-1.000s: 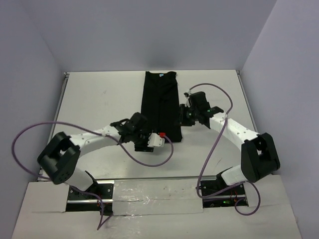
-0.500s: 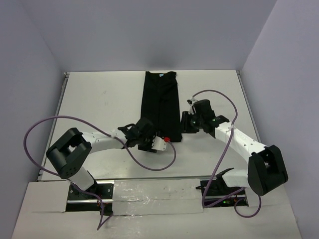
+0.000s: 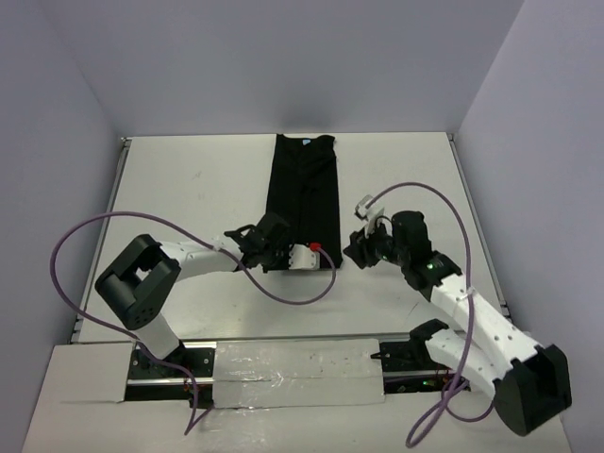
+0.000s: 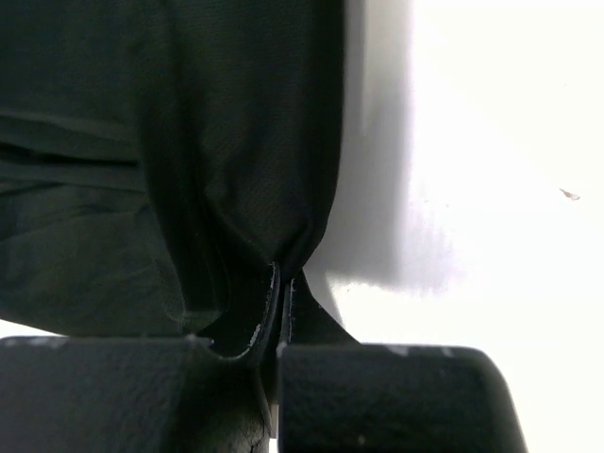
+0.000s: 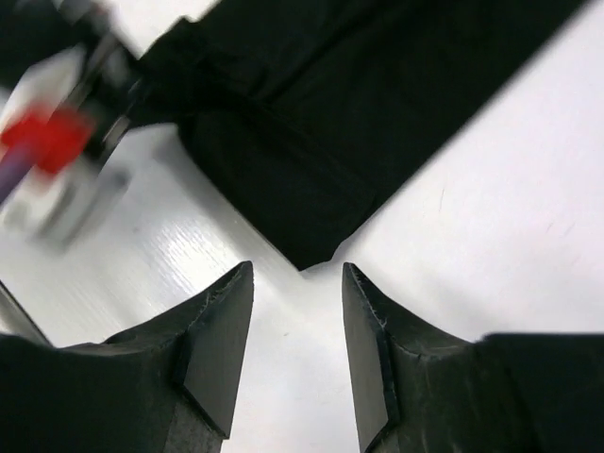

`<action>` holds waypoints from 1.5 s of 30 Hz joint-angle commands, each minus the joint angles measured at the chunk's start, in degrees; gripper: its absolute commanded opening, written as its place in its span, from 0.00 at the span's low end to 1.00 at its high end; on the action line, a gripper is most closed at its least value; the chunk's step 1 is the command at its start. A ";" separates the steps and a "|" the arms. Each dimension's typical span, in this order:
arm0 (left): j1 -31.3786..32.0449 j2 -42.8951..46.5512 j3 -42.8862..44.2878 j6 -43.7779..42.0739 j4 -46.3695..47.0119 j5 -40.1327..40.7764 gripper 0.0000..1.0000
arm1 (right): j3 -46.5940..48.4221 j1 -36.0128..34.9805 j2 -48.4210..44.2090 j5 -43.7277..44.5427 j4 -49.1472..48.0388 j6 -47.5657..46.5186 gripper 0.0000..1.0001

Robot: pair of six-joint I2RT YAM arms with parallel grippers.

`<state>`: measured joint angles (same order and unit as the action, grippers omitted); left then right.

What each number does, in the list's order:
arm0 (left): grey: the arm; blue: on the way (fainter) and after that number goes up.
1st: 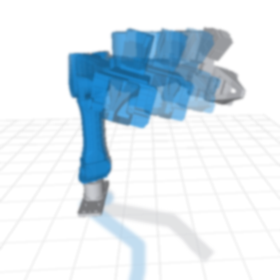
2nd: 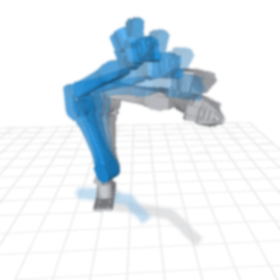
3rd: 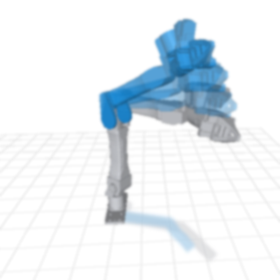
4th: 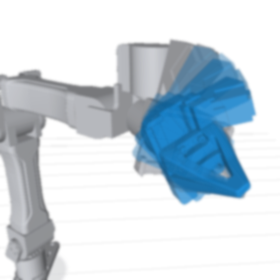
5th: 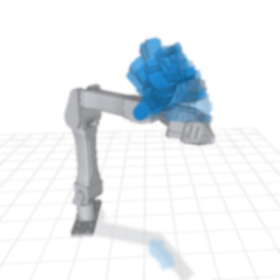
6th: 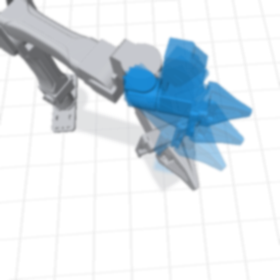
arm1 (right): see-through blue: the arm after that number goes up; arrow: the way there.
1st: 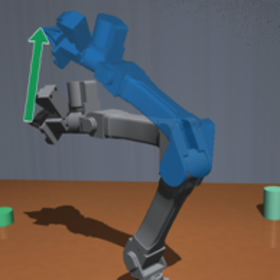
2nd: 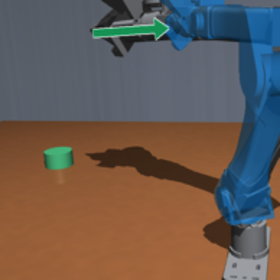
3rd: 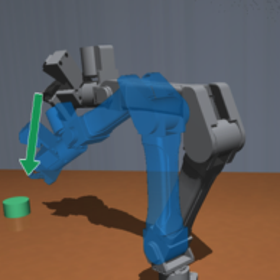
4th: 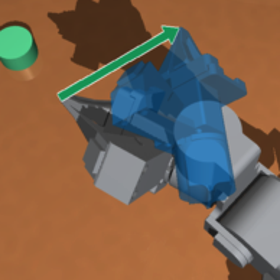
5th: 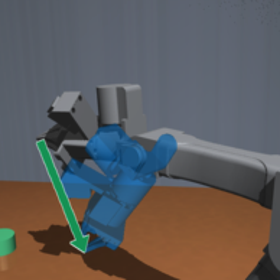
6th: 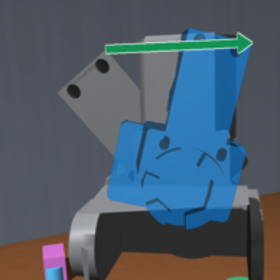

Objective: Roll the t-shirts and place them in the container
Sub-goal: Roll the T-shirt to the center of the board.

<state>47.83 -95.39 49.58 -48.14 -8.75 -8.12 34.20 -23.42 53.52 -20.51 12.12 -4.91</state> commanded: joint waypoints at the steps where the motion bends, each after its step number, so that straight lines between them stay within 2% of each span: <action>1: -3.62 0.04 5.34 3.31 -6.16 -9.00 0.00 | -5.18 -1.54 -7.10 -7.69 -6.58 -23.78 0.53; 2: -4.23 0.03 5.96 3.58 -6.88 -10.32 0.00 | -6.24 -1.89 -8.33 -8.66 -6.67 -32.27 0.54; 5: -6.00 0.12 7.11 2.44 -7.95 -13.59 0.00 | -10.80 -2.07 -9.05 -8.85 -9.74 -42.95 0.55; 8: -6.70 0.21 6.84 0.77 -7.86 -14.99 0.00 | -14.15 -4.87 -4.31 -6.57 -14.56 -49.91 0.54; 13: -7.67 0.21 6.84 1.12 -8.12 -17.10 0.01 | -15.83 -7.95 3.68 -4.27 -26.26 -48.62 0.53; 23: -8.81 -0.23 7.63 2.70 -7.59 -18.51 0.01 | -10.30 -10.77 14.06 -4.27 -22.41 -54.15 0.55; 28: -9.07 -0.67 7.63 2.70 -7.42 -19.21 0.01 | -8.80 -11.30 18.55 0.38 -25.92 -53.19 0.55; 39: -9.34 -1.02 8.60 5.42 -7.86 -20.71 0.00 | -4.75 -12.79 26.45 3.63 -20.73 -59.34 0.53; 41: -9.25 -1.02 8.51 5.60 -7.86 -20.88 0.00 | -4.23 -13.49 27.78 5.74 -20.56 -59.43 0.44; 42: -9.34 -0.93 8.43 5.60 -7.77 -20.88 0.00 | -3.79 -13.67 28.57 6.01 -19.95 -59.60 0.28; 44: -9.42 -0.85 8.25 5.60 -8.12 -20.80 0.00 | -2.73 -13.67 28.66 5.84 -18.80 -59.34 0.07; 45: -9.43 -0.85 8.25 5.69 -8.21 -20.80 0.00 | -2.56 -13.67 28.66 5.57 -18.36 -59.25 0.03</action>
<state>38.13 -96.38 55.57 -42.39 -16.53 -25.52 28.56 -36.67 81.67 -17.56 -7.86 -64.40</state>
